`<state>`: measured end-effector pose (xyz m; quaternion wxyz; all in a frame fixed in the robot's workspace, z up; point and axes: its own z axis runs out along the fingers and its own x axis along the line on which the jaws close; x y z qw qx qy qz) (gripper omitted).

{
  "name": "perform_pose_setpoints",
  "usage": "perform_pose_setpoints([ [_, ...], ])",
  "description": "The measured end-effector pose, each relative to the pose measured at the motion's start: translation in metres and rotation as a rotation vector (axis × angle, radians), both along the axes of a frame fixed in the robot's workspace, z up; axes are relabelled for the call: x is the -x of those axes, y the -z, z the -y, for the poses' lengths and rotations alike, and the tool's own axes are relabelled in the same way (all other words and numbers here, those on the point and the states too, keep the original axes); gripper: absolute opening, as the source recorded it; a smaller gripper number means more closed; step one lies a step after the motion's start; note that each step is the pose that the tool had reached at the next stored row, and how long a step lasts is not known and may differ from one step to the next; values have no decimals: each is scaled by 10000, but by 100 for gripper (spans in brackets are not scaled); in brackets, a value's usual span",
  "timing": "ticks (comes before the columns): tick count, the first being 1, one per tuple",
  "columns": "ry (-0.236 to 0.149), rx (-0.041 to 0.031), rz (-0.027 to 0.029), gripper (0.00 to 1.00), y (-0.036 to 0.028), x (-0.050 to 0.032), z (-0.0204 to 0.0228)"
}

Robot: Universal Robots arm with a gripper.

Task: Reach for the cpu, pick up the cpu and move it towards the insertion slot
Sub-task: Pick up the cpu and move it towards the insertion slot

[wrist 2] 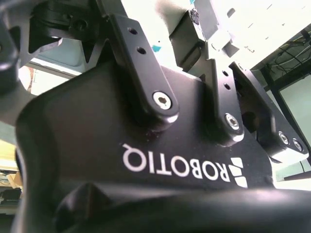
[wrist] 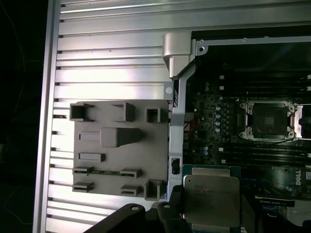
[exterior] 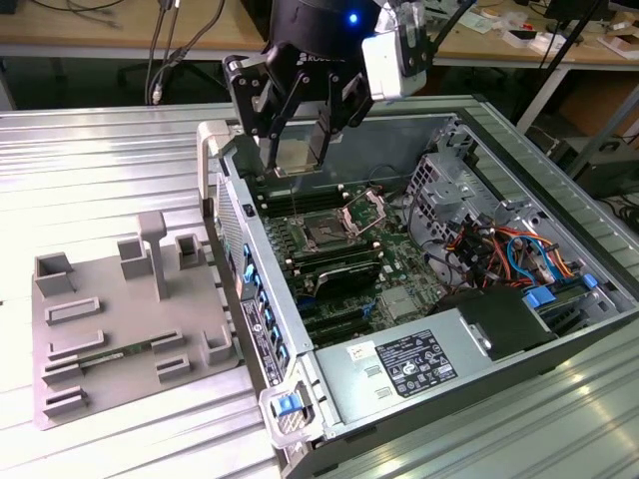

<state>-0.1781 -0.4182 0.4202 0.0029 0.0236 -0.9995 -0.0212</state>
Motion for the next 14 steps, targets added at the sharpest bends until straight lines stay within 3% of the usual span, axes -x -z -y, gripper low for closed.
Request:
perform_pose_setpoints([
  [14,1,-20,-9,55,4,-197,0],
])
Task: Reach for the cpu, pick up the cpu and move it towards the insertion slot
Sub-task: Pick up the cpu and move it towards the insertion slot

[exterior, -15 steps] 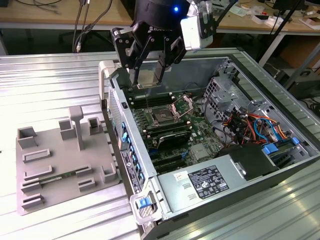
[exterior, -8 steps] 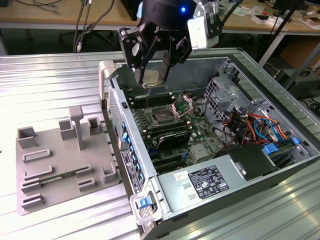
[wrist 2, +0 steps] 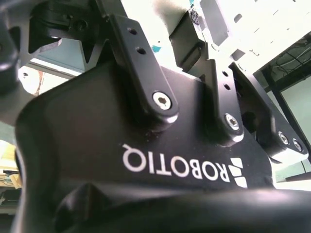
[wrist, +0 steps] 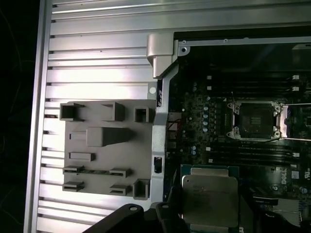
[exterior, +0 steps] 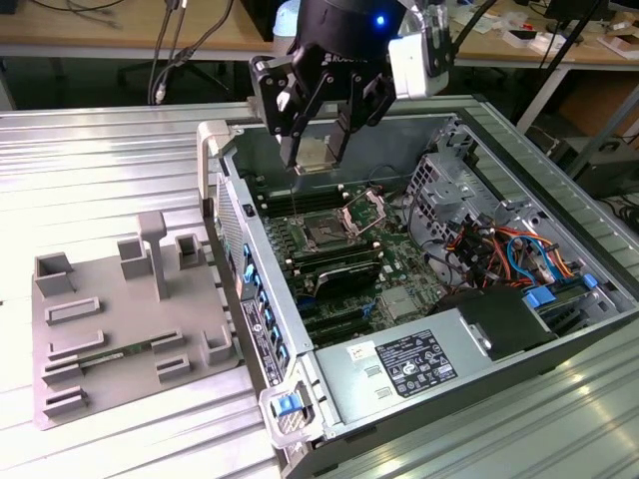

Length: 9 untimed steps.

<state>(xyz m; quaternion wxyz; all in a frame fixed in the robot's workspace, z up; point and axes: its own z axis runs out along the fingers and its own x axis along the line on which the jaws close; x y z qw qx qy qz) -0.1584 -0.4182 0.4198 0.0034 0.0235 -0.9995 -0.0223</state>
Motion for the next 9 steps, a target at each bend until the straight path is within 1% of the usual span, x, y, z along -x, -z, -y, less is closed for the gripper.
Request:
perform_pose_setpoints([
  [1,-1,-125,-3,55,3,-13,-1],
  [2,-1,-265,-2,55,5,-20,0],
  [3,-1,-354,-3,55,7,-25,0],
  [4,-1,-395,-4,55,9,-35,-1],
  [9,0,-396,-14,55,17,-98,-1],
])
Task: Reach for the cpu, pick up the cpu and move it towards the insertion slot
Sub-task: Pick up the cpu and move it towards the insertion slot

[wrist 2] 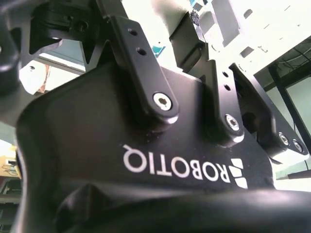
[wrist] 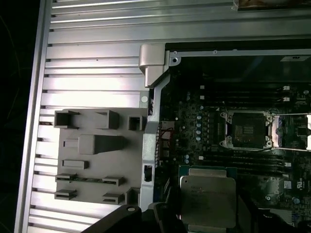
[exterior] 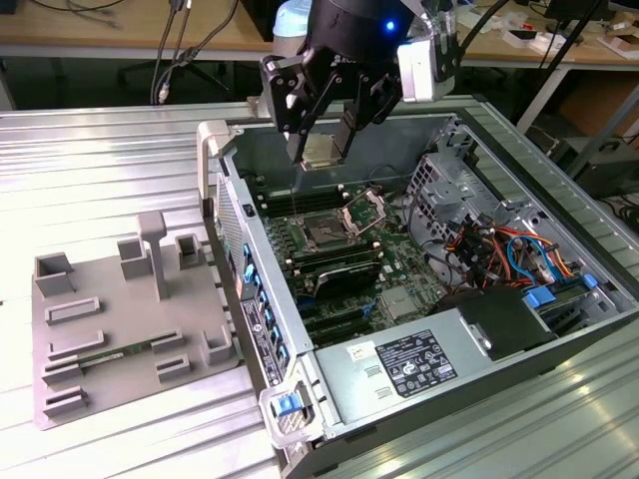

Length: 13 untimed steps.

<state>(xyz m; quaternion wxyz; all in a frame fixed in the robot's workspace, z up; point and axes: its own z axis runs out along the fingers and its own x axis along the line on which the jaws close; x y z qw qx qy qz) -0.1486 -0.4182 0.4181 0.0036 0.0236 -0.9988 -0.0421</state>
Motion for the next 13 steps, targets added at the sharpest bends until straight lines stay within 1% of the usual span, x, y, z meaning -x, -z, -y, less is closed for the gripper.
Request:
perform_pose_setpoints([
  [13,0,0,-17,55,11,-186,0],
])
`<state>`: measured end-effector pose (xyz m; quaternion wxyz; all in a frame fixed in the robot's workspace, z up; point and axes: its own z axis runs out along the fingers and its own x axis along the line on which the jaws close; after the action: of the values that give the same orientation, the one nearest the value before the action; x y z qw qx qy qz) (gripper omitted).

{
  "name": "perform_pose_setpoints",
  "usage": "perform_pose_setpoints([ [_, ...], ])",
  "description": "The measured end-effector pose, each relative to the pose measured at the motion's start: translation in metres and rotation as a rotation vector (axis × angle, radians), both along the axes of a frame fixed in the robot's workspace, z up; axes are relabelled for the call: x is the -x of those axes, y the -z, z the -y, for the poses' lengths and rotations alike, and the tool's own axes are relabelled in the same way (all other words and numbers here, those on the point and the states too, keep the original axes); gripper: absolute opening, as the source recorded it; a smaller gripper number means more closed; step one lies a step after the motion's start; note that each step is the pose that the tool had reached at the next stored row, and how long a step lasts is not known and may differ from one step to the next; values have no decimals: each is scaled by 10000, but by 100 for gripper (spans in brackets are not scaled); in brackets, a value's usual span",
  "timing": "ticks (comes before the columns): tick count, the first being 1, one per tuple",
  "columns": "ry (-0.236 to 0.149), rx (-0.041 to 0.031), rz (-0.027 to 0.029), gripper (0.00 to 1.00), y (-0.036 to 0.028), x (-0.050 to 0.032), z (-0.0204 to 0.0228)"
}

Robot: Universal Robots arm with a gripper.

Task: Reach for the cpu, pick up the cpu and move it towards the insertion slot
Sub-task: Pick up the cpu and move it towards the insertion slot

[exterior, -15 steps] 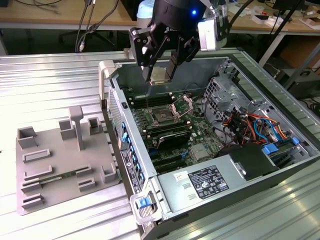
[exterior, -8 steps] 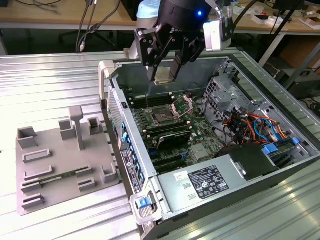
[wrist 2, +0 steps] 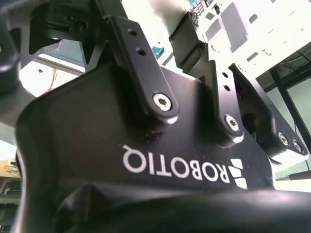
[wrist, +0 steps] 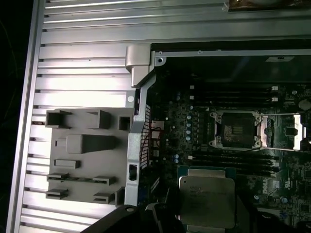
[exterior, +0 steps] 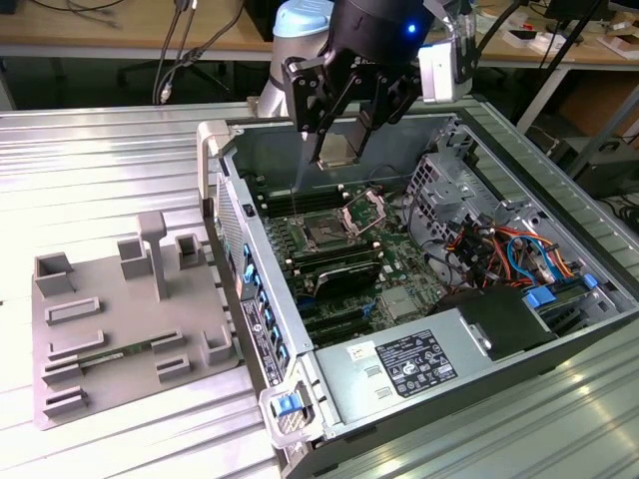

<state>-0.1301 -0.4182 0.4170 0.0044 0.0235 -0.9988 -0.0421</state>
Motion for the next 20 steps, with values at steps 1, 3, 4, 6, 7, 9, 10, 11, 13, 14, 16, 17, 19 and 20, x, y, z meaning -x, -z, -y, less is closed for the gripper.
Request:
perform_pose_setpoints([
  [1,0,0,0,55,0,-11,0],
  [3,-1,0,-2,55,3,-56,0],
  [4,0,0,-3,55,3,-74,0],
  [6,0,0,-5,55,4,-110,0],
  [7,0,0,-6,55,4,-122,0],
  [9,0,1,-8,55,5,-145,0],
  [10,1,0,-8,55,6,-163,0],
  [11,0,0,-9,55,6,-175,0],
  [13,0,0,-10,55,7,-206,0],
  [14,0,0,-10,55,7,-218,0],
  [16,-1,1,-12,55,7,-245,0],
  [17,0,1,-12,55,7,-256,0],
  [19,1,0,-13,55,8,-282,0],
  [20,0,0,-14,55,8,-294,0],
])
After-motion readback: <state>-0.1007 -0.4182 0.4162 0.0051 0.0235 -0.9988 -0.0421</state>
